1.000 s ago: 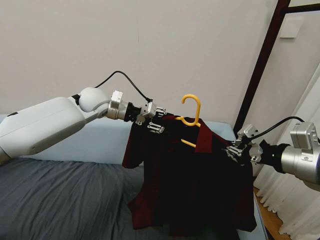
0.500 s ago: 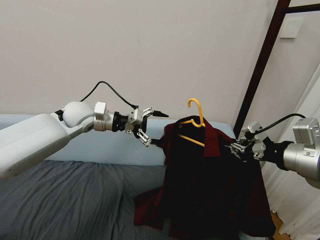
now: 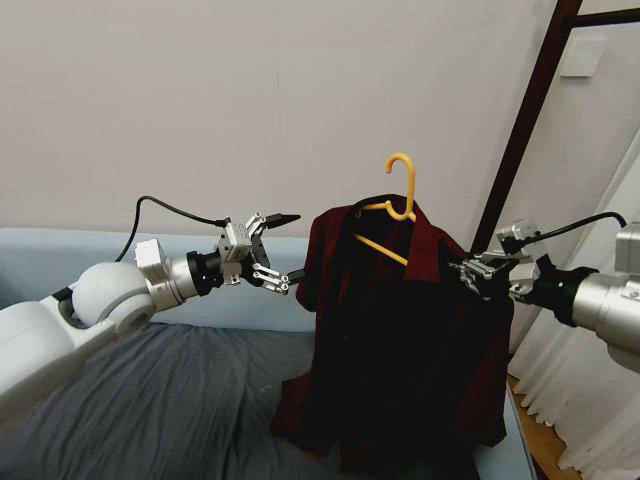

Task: Pick up the clothes from the sofa and hang them on the clothes hanger.

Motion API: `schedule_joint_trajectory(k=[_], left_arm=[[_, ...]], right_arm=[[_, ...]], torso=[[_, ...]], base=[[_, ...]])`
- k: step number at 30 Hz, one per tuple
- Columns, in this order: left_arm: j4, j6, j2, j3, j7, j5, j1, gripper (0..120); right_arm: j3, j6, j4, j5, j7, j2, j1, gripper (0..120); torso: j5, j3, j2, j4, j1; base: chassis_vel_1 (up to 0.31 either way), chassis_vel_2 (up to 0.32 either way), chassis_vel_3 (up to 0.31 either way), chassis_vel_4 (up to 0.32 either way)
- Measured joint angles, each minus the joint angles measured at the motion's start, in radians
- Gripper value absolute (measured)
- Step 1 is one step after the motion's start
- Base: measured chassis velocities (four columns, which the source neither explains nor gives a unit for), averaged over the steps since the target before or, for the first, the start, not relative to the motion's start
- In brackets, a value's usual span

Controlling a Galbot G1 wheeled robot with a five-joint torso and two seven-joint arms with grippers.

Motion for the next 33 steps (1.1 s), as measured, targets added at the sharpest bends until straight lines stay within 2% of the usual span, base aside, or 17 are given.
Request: schedule_joint_trajectory(k=[2, 3, 4, 5, 7, 8, 11, 14, 15, 18, 21, 24, 27, 32, 33], left_arm=[[-0.052, 0.023, -0.002, -0.057, -0.119, -0.014, 0.063, 100], [-0.082, 0.050, -0.016, -0.107, -0.228, -0.038, 0.113, 100], [-0.099, 0.069, -0.025, -0.141, -0.293, -0.059, 0.148, 100], [-0.099, 0.069, -0.025, -0.141, -0.293, -0.059, 0.148, 100], [-0.138, 0.104, -0.056, -0.255, -0.421, -0.104, 0.282, 100], [-0.143, 0.111, -0.078, -0.294, -0.450, -0.106, 0.341, 100], [-0.143, 0.115, -0.111, -0.316, -0.472, -0.093, 0.392, 100], [-0.116, 0.106, -0.190, -0.298, -0.493, -0.060, 0.426, 100], [-0.116, 0.106, -0.190, -0.298, -0.493, -0.060, 0.426, 100], [-0.083, 0.093, -0.266, -0.247, -0.503, -0.031, 0.415, 100], [-0.070, 0.088, -0.288, -0.225, -0.504, -0.020, 0.401, 100], [-0.028, 0.082, -0.328, -0.154, -0.511, -0.012, 0.334, 100], [-0.006, 0.080, -0.350, -0.126, -0.519, -0.013, 0.300, 98], [0.044, 0.079, -0.396, -0.073, -0.523, 0.000, 0.271, 81], [0.044, 0.079, -0.396, -0.073, -0.523, 0.000, 0.271, 81]], right_arm=[[0.033, 0.001, 0.012, 0.020, 0.015, 0.002, 0.000, 8], [0.044, 0.001, 0.020, 0.025, 0.024, 0.004, -0.001, 8], [0.049, 0.000, 0.024, 0.027, 0.028, 0.008, -0.001, 8], [0.049, 0.000, 0.024, 0.027, 0.028, 0.008, -0.001, 8], [0.055, -0.006, 0.039, 0.027, 0.038, 0.027, -0.003, 8], [0.052, -0.008, 0.051, 0.022, 0.045, 0.041, -0.006, 8], [0.049, -0.010, 0.063, 0.020, 0.058, 0.056, -0.009, 8], [0.049, -0.010, 0.075, 0.022, 0.077, 0.077, -0.008, 8], [0.049, -0.010, 0.075, 0.022, 0.077, 0.077, -0.008, 8], [0.049, -0.009, 0.085, 0.027, 0.083, 0.081, -0.008, 8], [0.049, -0.008, 0.087, 0.029, 0.083, 0.080, -0.008, 8], [0.049, -0.007, 0.092, 0.039, 0.083, 0.078, -0.005, 8], [0.051, -0.007, 0.093, 0.045, 0.083, 0.078, -0.004, 8], [0.052, -0.009, 0.096, 0.053, 0.086, 0.080, -0.005, 8], [0.052, -0.009, 0.096, 0.053, 0.086, 0.080, -0.005, 8]], torso=[[-0.0003, 0.000, 0.000, -0.0009, 0.000], [-0.0001, 0.000, 0.000, -0.0010, 0.000], [-0.0001, 0.000, 0.000, -0.0011, 0.000], [-0.0001, 0.000, 0.000, -0.0011, 0.000], [-0.0001, 0.000, 0.000, -0.0005, 0.000], [-0.0002, 0.000, 0.000, -0.0003, 0.000], [-0.0003, 0.000, 0.000, -0.0002, 0.000], [0.0000, 0.000, 0.000, -0.0005, 0.000], [0.0000, 0.000, 0.000, -0.0005, 0.000], [-0.0001, 0.000, 0.000, -0.0008, 0.000], [-0.0001, 0.000, 0.000, -0.0008, 0.000], [0.0000, 0.000, 0.000, -0.0007, 0.000], [0.0001, 0.000, 0.000, -0.0007, 0.000], [0.0000, 0.000, 0.000, -0.0006, 0.000], [0.0000, 0.000, 0.000, -0.0006, 0.000]], base=[[0.000, 0.000, 0.000, 0.000], [0.000, 0.000, 0.000, 0.000], [0.000, 0.000, 0.000, 0.000], [0.000, 0.000, 0.000, 0.000], [0.000, 0.000, 0.000, 0.000], [0.000, 0.000, 0.000, 0.000], [0.000, 0.000, 0.000, 0.000], [0.000, 0.000, 0.000, 0.000], [0.000, 0.000, 0.000, 0.000], [0.000, 0.000, 0.000, 0.000], [0.000, 0.000, 0.000, 0.000], [0.000, 0.000, 0.000, 0.000], [0.000, 0.000, 0.000, 0.000], [0.000, 0.000, 0.000, 0.000], [0.000, 0.000, 0.000, 0.000]])
